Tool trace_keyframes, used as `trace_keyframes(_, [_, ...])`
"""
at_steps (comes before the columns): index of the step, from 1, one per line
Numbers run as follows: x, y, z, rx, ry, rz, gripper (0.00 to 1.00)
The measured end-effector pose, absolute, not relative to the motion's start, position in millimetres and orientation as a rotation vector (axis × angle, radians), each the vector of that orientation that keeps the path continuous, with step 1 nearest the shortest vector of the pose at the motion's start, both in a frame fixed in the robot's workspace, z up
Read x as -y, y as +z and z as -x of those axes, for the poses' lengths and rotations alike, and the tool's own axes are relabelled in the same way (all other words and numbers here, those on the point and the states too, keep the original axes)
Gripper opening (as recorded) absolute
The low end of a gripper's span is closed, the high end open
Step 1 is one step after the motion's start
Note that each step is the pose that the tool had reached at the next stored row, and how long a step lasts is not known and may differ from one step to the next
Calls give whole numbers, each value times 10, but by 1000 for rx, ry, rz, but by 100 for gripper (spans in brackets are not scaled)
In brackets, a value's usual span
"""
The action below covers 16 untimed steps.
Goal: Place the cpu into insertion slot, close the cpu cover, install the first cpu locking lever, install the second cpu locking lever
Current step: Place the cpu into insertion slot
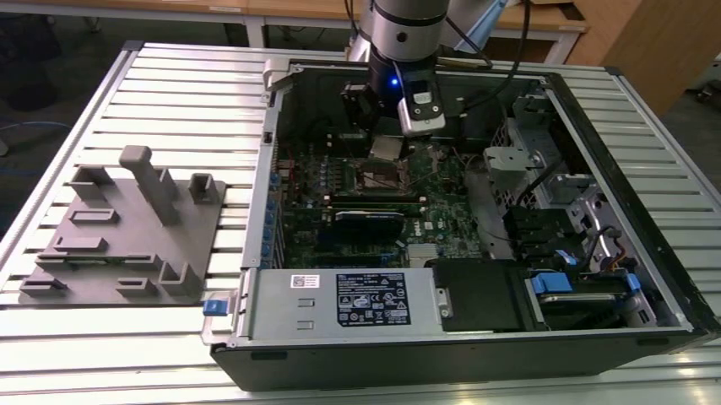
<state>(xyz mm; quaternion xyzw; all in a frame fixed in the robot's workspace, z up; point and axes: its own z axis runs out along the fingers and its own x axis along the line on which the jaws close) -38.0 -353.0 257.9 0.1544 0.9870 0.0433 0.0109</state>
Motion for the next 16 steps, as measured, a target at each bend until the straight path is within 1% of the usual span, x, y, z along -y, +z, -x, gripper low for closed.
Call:
trace_keyframes(7, [3530, 2573, 380, -3040, 133, -663, 54])
trace_keyframes(16, [3530, 2570, 381, -3020, 131, -741, 54])
